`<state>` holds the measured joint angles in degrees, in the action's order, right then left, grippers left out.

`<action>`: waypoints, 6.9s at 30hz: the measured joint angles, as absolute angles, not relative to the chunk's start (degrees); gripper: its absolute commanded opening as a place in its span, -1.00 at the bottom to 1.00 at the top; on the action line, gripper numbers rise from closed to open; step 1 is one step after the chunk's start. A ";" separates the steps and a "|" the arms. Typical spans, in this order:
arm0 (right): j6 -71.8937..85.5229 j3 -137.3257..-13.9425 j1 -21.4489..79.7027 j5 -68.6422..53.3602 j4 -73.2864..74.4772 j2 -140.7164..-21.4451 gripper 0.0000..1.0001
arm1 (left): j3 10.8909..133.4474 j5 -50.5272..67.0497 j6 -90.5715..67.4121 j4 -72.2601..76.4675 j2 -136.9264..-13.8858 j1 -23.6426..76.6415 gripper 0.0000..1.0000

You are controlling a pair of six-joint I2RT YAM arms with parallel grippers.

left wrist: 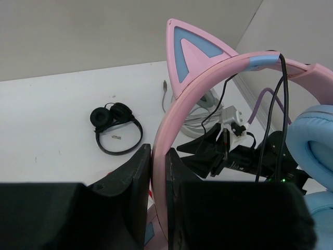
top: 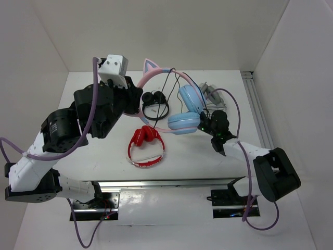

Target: Wrap the headphones

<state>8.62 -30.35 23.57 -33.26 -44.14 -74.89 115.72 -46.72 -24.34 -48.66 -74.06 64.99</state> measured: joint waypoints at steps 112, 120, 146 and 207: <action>-2.94 -35.16 74.76 -0.27 -16.05 -56.45 -1.00 | 96.88 -52.10 -46.63 -49.60 -79.29 36.38 -1.00; -7.68 -43.55 75.29 0.82 -5.17 -58.22 -1.00 | 81.08 -52.25 -41.69 -37.28 -74.56 37.82 -1.00; -21.10 -68.07 74.39 12.12 23.57 -63.72 -1.00 | 63.57 -50.54 4.32 -9.45 -66.13 56.45 -1.00; -22.41 -65.01 82.37 43.94 30.11 -59.81 -0.84 | 79.92 -26.33 19.75 -44.36 -64.36 62.72 -1.00</action>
